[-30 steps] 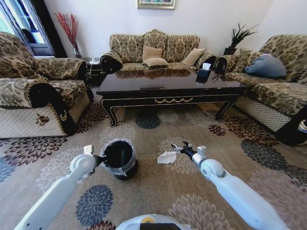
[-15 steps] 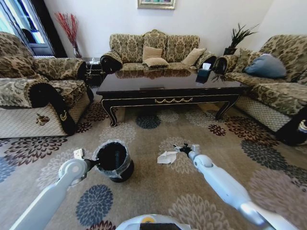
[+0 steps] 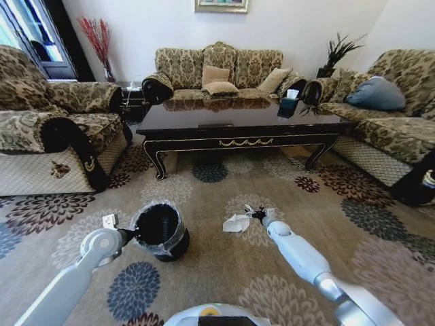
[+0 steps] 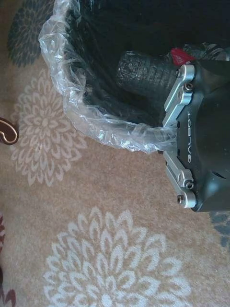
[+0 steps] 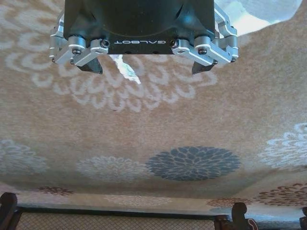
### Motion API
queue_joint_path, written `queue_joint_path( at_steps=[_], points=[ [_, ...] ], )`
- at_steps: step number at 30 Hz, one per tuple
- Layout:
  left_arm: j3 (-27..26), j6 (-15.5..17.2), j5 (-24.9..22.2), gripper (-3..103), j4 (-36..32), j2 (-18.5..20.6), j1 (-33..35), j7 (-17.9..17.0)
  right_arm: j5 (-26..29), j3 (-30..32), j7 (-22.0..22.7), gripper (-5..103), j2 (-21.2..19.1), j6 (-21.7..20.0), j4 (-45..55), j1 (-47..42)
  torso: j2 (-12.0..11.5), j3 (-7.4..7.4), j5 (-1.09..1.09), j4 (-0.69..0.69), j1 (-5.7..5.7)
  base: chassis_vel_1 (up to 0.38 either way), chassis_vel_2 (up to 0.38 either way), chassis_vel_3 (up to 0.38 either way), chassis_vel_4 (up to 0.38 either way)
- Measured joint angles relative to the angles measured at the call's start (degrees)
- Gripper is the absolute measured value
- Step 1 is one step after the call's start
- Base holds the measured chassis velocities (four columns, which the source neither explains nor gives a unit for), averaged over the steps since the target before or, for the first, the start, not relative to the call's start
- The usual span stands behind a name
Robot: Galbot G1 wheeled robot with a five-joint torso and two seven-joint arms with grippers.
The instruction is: Move to the front of the table and pick up the trash from the floor, then place it into the trash bin.
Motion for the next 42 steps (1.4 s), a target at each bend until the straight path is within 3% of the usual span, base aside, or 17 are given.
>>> queue_joint_path(
  at_steps=[14,27,37,42],
  points=[
    [0.2,0.0,-0.1,0,0.7,-0.7,-0.4,0.1,-0.9,0.8,1.3,100,1.2,1.1,-4.3,1.0,0.0,0.02,0.01,0.00,0.01,-0.156,0.147,0.157,-0.154],
    [-0.6,0.0,-0.3,0,0.6,-0.8,0.1,0.5,-6.0,3.3,-1.0,100,1.7,2.3,-9.8,-0.8,0.0,-0.02,0.02,0.01,-0.02,-0.048,0.042,0.038,-0.041],
    [-1.3,0.0,-0.3,0,-0.1,-0.7,0.7,0.2,-6.7,4.6,-2.6,103,3.0,3.9,-11.9,-1.8,0.0,0.00,0.01,0.00,-0.01,0.002,-0.004,-0.003,0.006],
    [-2.2,0.0,-0.2,0,-0.9,-0.4,1.6,-0.2,-7.0,5.7,-2.6,90,4.2,5.2,-14.2,-1.8,0.0,0.00,0.01,0.02,0.00,0.000,0.000,0.000,0.000]
  ],
)
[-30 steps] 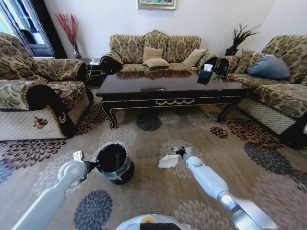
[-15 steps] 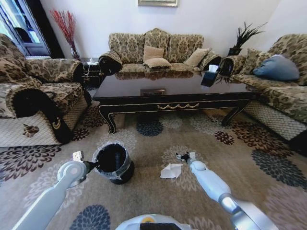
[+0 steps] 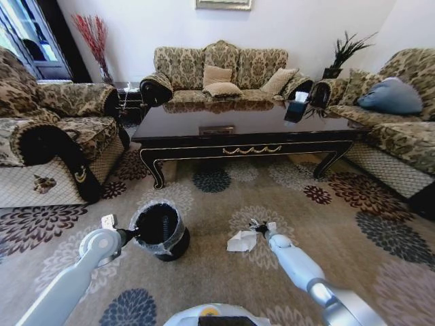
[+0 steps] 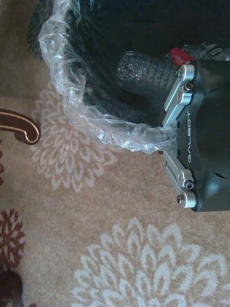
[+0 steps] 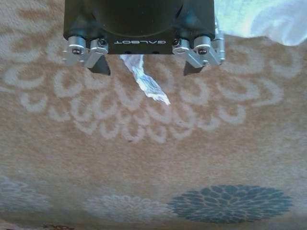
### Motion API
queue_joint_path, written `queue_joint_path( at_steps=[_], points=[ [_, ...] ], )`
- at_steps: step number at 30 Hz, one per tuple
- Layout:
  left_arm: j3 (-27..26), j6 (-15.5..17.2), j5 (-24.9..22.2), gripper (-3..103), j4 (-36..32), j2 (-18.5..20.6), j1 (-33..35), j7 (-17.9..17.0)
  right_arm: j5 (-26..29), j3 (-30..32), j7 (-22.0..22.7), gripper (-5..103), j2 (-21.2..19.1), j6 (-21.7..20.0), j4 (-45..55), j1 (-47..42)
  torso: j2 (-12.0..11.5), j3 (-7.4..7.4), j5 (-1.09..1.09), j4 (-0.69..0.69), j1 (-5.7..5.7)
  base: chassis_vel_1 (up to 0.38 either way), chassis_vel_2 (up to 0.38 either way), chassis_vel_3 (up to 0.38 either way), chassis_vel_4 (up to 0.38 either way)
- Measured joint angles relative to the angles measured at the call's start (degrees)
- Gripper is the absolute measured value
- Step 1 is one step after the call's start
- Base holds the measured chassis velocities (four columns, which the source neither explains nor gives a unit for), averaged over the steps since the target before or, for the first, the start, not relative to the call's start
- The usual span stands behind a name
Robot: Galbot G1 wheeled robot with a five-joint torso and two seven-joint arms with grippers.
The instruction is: Move to the front of the table and pick up the trash from the floor, then place it into the trash bin.
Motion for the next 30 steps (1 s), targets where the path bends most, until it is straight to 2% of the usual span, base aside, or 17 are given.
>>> queue_joint_path(
  at_steps=[1,3,6,7,8,10,13,15,19,21,23,24,30],
  points=[
    [-0.2,0.0,0.0,0,-0.2,0.0,0.2,-0.1,0.0,0.3,0.0,80,0.1,0.3,-0.3,-0.2,0.0,0.00,0.00,-0.01,0.00,0.000,0.000,0.000,0.000],
    [-0.3,0.0,0.0,0,-0.3,0.0,0.3,-0.1,0.0,0.6,0.0,80,0.1,0.3,-0.4,-0.3,0.0,0.00,0.00,-0.02,0.00,0.000,0.000,0.000,0.000],
    [-0.4,0.0,0.0,0,-0.3,-0.2,0.5,-0.2,0.4,1.3,0.3,63,-0.1,0.4,-0.2,-0.8,0.0,0.00,0.00,-0.01,0.00,0.000,0.000,0.000,0.000],
    [-0.3,0.0,0.0,0,-0.3,-0.3,0.5,-0.2,0.4,1.3,0.3,63,-0.2,0.4,0.0,-0.9,0.0,0.00,0.00,-0.01,0.00,0.000,0.000,0.000,0.000],
    [-0.2,0.0,0.1,0,-0.4,-0.5,0.5,-0.2,0.5,1.3,0.4,52,-0.5,0.3,0.2,-1.1,0.0,0.00,0.00,-0.01,0.00,0.000,0.000,0.000,0.000],
    [-0.2,0.0,0.1,0,-0.4,-0.5,0.5,-0.2,0.6,1.4,0.4,52,-0.7,0.3,0.3,-1.2,0.0,0.00,-0.01,-0.01,0.00,0.000,0.000,0.000,0.000],
    [-0.2,0.0,0.1,0,-0.7,-0.6,0.6,-0.2,0.7,1.5,0.4,35,-1.1,0.1,0.9,-1.8,0.0,0.00,0.00,-0.02,0.00,0.000,0.000,0.000,0.000],
    [-0.3,0.0,0.1,0,-0.8,-0.5,0.7,-0.2,0.8,1.5,0.4,35,-1.2,0.1,1.2,-2.1,0.0,0.00,0.00,-0.02,0.00,0.000,0.000,0.000,0.000],
    [-1.1,0.0,-0.1,0,-0.8,-0.2,1.3,-0.2,0.6,1.6,1.0,14,-1.0,-0.1,1.8,-2.9,0.0,0.00,0.01,-0.01,0.00,0.000,0.000,0.000,0.000],
    [-1.3,0.0,-0.1,0,-0.9,-0.2,1.4,-0.1,0.6,1.6,1.1,14,-1.0,-0.1,1.8,-3.0,0.0,0.00,0.01,-0.01,0.00,0.000,0.000,0.000,0.000],
    [-1.6,0.0,-0.2,0,-1.1,-0.2,1.9,-0.1,0.6,1.8,1.2,3,-1.1,-0.1,2.2,-3.3,0.0,0.00,0.00,-0.01,0.00,0.000,0.000,0.000,0.000],
    [-1.7,0.0,-0.2,0,-1.2,-0.2,2.1,0.0,0.7,1.8,1.3,1,-1.3,-0.2,2.6,-3.5,0.0,0.00,0.01,-0.01,0.00,0.000,0.000,0.000,0.000],
    [-1.9,0.0,-0.2,0,-1.4,-0.2,2.4,0.1,1.5,1.8,1.8,0,-2.9,-1.0,4.9,-4.4,0.0,0.00,0.00,-0.01,0.00,0.000,0.000,0.000,0.000]
  ],
)
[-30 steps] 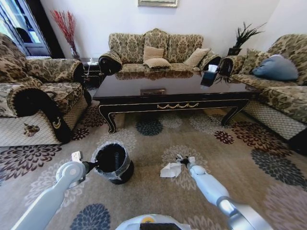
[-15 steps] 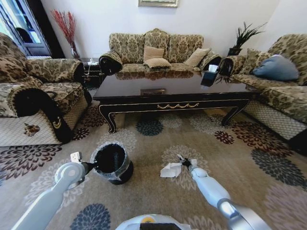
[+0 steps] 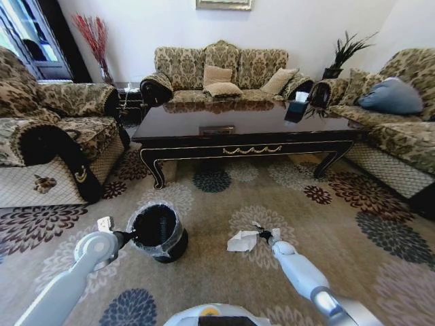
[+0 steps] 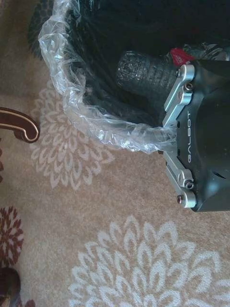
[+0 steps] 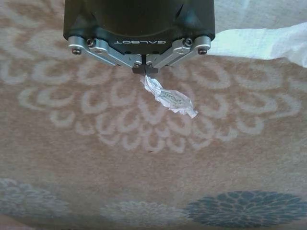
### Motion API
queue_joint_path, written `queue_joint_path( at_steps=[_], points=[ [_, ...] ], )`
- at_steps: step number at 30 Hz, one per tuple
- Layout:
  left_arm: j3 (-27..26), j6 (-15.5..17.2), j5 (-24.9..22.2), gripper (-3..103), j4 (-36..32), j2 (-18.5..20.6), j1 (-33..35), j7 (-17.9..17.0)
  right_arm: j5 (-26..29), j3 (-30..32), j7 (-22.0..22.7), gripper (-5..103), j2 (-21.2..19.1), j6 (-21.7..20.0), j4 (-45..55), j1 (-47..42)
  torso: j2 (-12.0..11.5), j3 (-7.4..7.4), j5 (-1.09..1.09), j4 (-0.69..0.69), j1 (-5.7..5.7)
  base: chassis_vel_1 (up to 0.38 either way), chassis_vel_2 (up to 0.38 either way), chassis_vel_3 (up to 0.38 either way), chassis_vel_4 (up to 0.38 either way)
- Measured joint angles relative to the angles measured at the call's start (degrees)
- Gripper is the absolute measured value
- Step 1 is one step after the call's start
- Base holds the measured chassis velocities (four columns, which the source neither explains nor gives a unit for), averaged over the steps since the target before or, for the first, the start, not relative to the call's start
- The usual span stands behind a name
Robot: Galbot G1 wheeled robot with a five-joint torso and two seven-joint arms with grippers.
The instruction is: Move to the front of the table and pick up the trash from the floor, then place it into the trash bin.
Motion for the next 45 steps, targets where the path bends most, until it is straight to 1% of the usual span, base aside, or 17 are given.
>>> queue_joint_path(
  at_steps=[4,7,8,9,11,12,16,18,20,22,24,26,30,32,36,37,45],
  points=[
    [0.4,0.0,0.0,0,-0.4,-0.3,-0.3,0.0,0.9,0.0,0.7,0,-2.2,-0.5,3.4,-1.7,0.0,0.00,0.02,0.01,0.00,0.000,0.000,0.000,0.000],
    [2.0,0.0,0.3,0,-0.6,-0.7,-1.2,-0.3,1.2,0.1,1.1,0,-5.4,-0.6,10.9,-5.1,0.0,0.00,0.01,0.00,0.00,0.000,0.000,0.000,0.000],
    [2.0,0.0,0.3,0,-0.6,-0.7,-1.2,-0.3,1.2,0.1,1.1,0,-5.4,-0.6,10.9,-5.1,0.0,0.00,0.01,0.00,0.00,0.000,0.000,0.000,0.000],
    [3.4,0.0,0.8,0,-0.7,-1.2,-2.2,-0.6,1.2,0.4,1.2,0,-7.5,-0.5,16.5,-7.7,0.0,0.00,0.00,-0.01,0.00,0.000,0.000,0.000,0.000],
    [5.5,0.0,1.8,0,-1.0,-2.2,-3.8,-1.0,2.2,1.2,1.8,0,-9.4,-1.0,25.0,-10.8,0.0,0.00,0.01,-0.02,0.00,0.000,0.000,0.000,0.000],
    [5.5,0.0,1.8,0,-1.0,-2.2,-3.8,-1.0,2.2,1.2,1.8,0,-9.4,-1.0,25.0,-10.8,0.0,0.00,0.01,-0.02,0.00,0.000,0.000,0.000,0.000],
    [10.4,0.0,2.2,0,-2.8,-4.1,-7.4,-2.6,3.8,3.8,3.7,0,-12.3,-2.3,40.0,-16.3,0.0,0.00,0.01,0.01,0.00,0.000,0.000,0.000,0.000],
    [11.6,0.0,2.1,0,-3.2,-4.4,-8.4,-2.8,3.8,4.6,3.9,0,-12.9,-2.5,43.1,-17.7,0.0,0.00,0.02,0.01,0.00,0.000,0.000,0.000,0.000],
    [14.1,0.0,2.2,0,-3.4,-4.9,-10.2,-2.9,4.0,6.6,4.4,0,-14.2,-3.0,50.4,-21.3,0.0,0.00,0.01,-0.02,0.00,0.000,0.000,0.000,0.000],
    [17.0,0.0,2.7,0,-3.3,-5.3,-11.6,-2.9,4.7,9.3,5.2,0,-15.3,-3.6,58.6,-26.4,0.0,0.00,0.01,0.00,0.00,0.000,0.000,0.000,0.000],
    [17.8,0.0,2.9,0,-3.2,-5.4,-11.8,-2.9,4.8,10.0,5.3,0,-15.6,-3.7,60.3,-28.1,0.0,0.00,-0.01,-0.01,0.00,0.000,0.000,0.000,0.000],
    [20.8,0.0,3.9,0,-3.0,-5.8,-12.5,-3.0,4.3,13.6,5.5,0,-16.2,-3.9,66.9,-34.5,0.0,0.00,0.02,-0.01,0.00,0.000,0.000,0.000,0.000],
    [23.7,0.0,5.5,0,-2.5,-6.7,-13.1,-2.9,3.4,16.3,5.6,0,-16.5,-3.9,71.9,-39.1,0.0,0.00,0.02,-0.01,0.00,0.000,0.000,0.000,0.000],
    [27.4,0.0,7.7,0,-1.3,-8.6,-14.1,-2.8,2.0,19.0,5.4,0,-16.4,-3.9,78.0,-44.0,0.0,0.00,-0.01,0.02,0.00,0.000,0.000,0.000,0.000],
    [30.6,0.0,8.9,0,-0.4,-10.6,-15.6,-2.9,0.8,21.0,5.0,0,-16.3,-3.8,82.0,-47.7,0.0,0.00,0.00,0.01,0.00,0.000,0.000,0.000,0.000],
    [34.6,0.0,9.8,0,0.8,-12.6,-18.2,-3.6,-0.7,23.2,4.0,0,-16.3,-3.6,85.3,-51.6,0.0,0.00,0.01,-0.02,-0.01,0.000,0.000,0.000,0.000],
    [41.2,0.0,10.0,0,2.5,-15.8,-22.9,-5.0,-4.4,24.0,2.8,0,-15.6,-3.3,87.5,-54.7,0.0,0.00,0.01,-0.01,0.01,0.000,0.000,0.000,0.000]
  ],
)
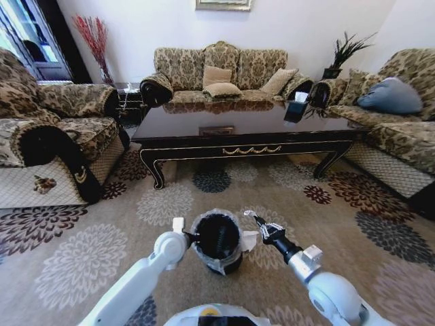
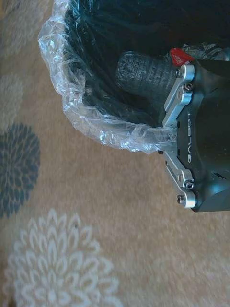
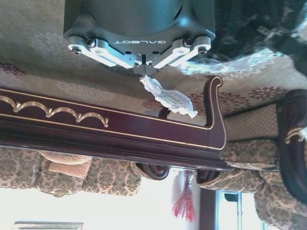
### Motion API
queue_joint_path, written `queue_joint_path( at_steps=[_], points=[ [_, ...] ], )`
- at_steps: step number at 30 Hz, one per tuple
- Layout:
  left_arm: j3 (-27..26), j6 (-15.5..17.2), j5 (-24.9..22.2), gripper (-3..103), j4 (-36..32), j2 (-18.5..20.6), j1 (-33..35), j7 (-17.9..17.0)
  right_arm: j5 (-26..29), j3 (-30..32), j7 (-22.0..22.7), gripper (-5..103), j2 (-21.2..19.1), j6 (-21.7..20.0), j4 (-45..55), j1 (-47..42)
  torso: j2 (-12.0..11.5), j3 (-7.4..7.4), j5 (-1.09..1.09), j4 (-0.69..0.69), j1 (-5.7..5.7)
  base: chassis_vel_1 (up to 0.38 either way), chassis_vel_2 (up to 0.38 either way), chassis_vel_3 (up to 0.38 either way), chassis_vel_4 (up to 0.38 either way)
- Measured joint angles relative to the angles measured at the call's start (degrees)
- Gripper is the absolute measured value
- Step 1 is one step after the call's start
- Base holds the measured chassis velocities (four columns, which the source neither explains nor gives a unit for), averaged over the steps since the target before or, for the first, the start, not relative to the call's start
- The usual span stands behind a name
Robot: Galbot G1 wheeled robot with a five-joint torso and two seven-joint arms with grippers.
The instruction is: Move to the front of the table and pick up the trash from the floor, then place it into the trash bin.
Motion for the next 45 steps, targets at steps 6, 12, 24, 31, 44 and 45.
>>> queue_joint_path(
  at_steps=[6,12,24,31,44,45],
  points=[
    [1.2,0.0,0.0,0,-0.3,-0.7,-0.5,-0.3,-3.4,-2.2,-0.8,0,0.6,0.0,0.1,-1.0,0.0,0.00,0.00,0.00,0.00,0.000,0.000,0.000,0.000],
    [1.0,0.0,0.5,0,-0.7,-0.6,0.1,-0.3,-6.2,-4.5,-1.4,0,0.4,0.0,-0.1,-1.1,0.0,0.00,-0.01,0.01,0.00,0.000,0.000,0.000,0.000],
    [1.5,0.0,1.0,0,-0.9,-1.5,-0.1,-0.3,-8.9,-7.7,-2.4,-2,0.3,0.1,-1.3,-0.6,0.0,0.00,-0.02,0.01,0.00,0.000,0.000,0.000,0.000],
    [-0.1,0.0,-0.3,0,-0.6,-2.6,-1.0,-0.3,-8.0,-7.6,-2.3,26,0.2,0.0,-2.8,0.4,0.0,0.01,-0.01,0.01,0.00,0.000,0.000,0.000,0.000],
    [-0.5,0.0,-0.9,0,-0.5,-1.7,-1.4,-0.3,-7.9,-7.9,-2.4,70,0.5,0.2,-4.5,2.0,0.0,0.01,-0.01,0.00,0.00,0.000,0.000,0.000,0.000],
    [-0.5,0.0,-0.9,0,-0.4,-1.7,-1.4,-0.2,-8.4,-7.6,-2.4,76,0.4,0.5,-4.7,2.4,0.0,0.00,-0.01,0.01,0.00,0.000,0.000,0.000,0.000]
  ],
)
